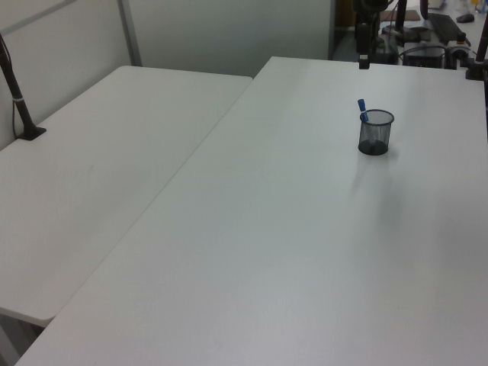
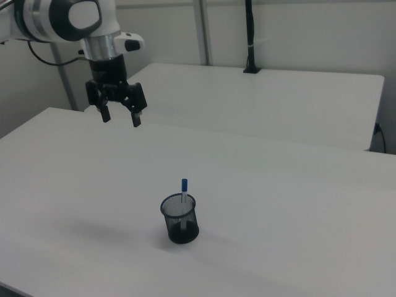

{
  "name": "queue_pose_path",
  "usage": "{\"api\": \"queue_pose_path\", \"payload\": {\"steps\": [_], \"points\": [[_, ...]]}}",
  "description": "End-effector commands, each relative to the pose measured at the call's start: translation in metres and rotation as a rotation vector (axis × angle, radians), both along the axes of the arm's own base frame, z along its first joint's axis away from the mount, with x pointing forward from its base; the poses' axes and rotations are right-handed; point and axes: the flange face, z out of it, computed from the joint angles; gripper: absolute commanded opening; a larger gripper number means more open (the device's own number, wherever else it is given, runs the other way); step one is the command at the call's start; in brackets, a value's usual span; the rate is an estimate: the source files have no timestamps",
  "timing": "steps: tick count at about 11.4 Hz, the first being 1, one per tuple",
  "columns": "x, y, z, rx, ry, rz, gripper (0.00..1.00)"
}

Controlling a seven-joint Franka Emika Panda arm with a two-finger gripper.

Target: Insert the marker

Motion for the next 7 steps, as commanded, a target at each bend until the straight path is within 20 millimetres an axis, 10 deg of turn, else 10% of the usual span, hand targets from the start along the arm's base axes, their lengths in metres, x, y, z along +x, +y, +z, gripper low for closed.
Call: {"api": "queue_pose_path", "payload": {"steps": [1, 7], "points": [[0.009, -0.020, 0.000, -0.017, -0.038, -0.031, 1.00], [0.010, -0.029, -0.009, -0.027, -0.032, -0.079, 1.00]]}}
